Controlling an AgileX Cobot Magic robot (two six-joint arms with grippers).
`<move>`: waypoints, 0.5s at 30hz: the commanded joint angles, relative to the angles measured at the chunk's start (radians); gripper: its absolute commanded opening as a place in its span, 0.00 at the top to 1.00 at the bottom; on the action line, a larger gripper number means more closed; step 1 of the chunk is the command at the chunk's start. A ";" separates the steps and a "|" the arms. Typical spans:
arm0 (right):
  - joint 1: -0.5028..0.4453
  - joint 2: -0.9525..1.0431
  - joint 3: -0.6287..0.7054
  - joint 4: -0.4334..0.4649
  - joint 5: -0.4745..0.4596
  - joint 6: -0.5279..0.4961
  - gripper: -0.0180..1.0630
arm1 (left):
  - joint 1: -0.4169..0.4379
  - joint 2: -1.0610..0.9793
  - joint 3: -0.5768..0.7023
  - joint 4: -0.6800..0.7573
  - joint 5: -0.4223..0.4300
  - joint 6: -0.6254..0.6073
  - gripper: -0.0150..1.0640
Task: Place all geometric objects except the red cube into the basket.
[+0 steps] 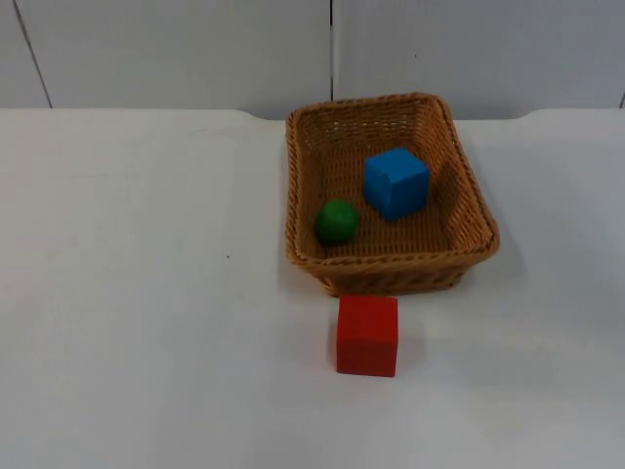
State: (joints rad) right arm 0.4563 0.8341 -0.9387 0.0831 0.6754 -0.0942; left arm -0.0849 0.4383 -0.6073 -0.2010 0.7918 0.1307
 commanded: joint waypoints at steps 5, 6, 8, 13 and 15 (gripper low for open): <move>0.007 -0.362 0.183 0.005 0.024 -0.003 0.01 | 0.005 -0.206 0.004 0.033 0.114 -0.011 0.01; 0.007 -0.411 0.203 0.005 0.043 -0.003 0.01 | 0.005 -0.215 0.004 0.040 0.121 -0.011 0.01; 0.007 -0.468 0.223 0.005 0.068 -0.003 0.01 | 0.005 -0.242 0.004 0.054 0.133 -0.013 0.01; 0.007 -0.690 0.284 0.001 0.212 0.001 0.01 | 0.005 -0.351 0.004 0.110 0.190 -0.038 0.01; 0.007 -0.747 0.290 -0.005 0.267 0.015 0.01 | 0.005 -0.368 0.004 0.116 0.194 -0.038 0.01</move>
State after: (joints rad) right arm 0.4563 0.1243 -0.6572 0.0829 0.9011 -0.0877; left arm -0.0849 0.0802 -0.6073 -0.0928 0.9732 0.1035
